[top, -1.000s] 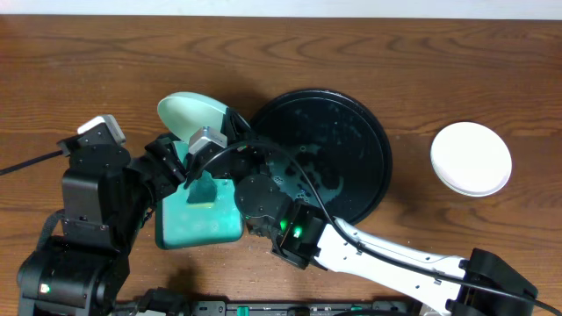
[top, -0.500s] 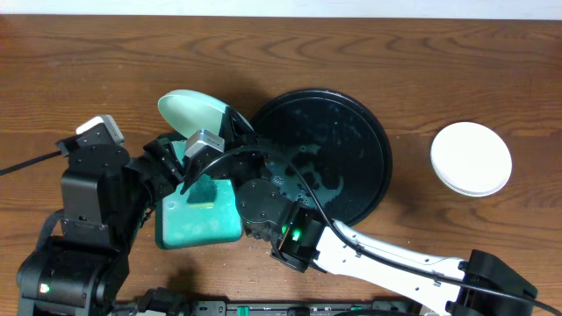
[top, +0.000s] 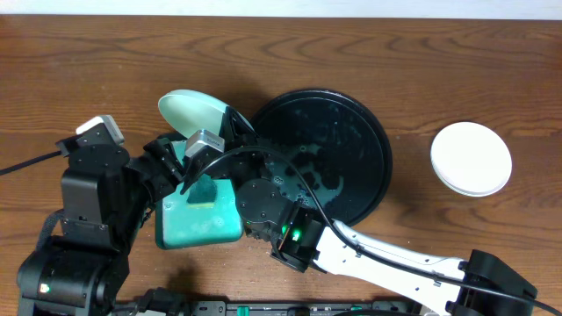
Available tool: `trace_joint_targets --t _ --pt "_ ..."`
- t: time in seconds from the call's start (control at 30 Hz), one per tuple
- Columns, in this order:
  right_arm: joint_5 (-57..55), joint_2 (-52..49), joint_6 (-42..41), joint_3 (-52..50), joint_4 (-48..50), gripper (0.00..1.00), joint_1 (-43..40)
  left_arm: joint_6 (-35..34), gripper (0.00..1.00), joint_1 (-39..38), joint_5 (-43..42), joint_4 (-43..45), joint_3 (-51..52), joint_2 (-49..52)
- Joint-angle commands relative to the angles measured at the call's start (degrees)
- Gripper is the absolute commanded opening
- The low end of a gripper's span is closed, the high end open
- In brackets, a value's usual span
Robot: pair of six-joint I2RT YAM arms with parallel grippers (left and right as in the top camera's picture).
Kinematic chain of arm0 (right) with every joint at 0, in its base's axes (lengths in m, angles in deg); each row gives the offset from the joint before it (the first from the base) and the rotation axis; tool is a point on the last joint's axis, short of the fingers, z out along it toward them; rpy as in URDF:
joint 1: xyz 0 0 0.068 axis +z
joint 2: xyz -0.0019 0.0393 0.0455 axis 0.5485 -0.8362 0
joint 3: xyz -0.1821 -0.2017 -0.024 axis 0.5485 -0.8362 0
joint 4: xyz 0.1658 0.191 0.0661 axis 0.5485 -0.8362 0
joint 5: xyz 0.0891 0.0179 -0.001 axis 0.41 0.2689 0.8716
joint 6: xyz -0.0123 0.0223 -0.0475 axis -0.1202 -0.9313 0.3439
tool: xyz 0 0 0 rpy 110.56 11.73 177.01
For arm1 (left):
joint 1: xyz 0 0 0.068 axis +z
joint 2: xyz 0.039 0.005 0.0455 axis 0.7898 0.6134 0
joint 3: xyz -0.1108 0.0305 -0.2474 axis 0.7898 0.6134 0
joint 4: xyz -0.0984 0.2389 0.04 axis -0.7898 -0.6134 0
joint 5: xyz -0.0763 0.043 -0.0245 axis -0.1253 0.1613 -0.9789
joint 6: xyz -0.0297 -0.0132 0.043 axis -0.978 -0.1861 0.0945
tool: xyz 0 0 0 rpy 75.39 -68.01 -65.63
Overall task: Clean dirty plates on tray and stack at the side
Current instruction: 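Lift the green plate with the right gripper and tilt it over the water tray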
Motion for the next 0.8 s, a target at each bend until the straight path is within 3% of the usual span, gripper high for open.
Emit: trace_joint_targets --t 0.0,0.6,0.67,0.77 --pt "0.0 1.0 1.1 0.5 0.2 0.01 0.8 -0.1 0.78 0.1 0.5 0.0 -0.8 -0.1" --pt "-0.7 1.0 1.4 0.5 1.2 0.01 0.8 -0.1 0.79 0.1 0.5 0.1 -0.8 -0.1" --pt "-0.4 1.0 -7.1 0.5 -1.3 0.01 0.6 -0.1 0.79 0.1 0.5 0.0 -0.8 -0.1" --pt "13.0 0.7 -27.9 0.5 -20.7 0.01 -0.4 -0.1 0.79 0.1 0.5 0.1 -0.8 -0.1"
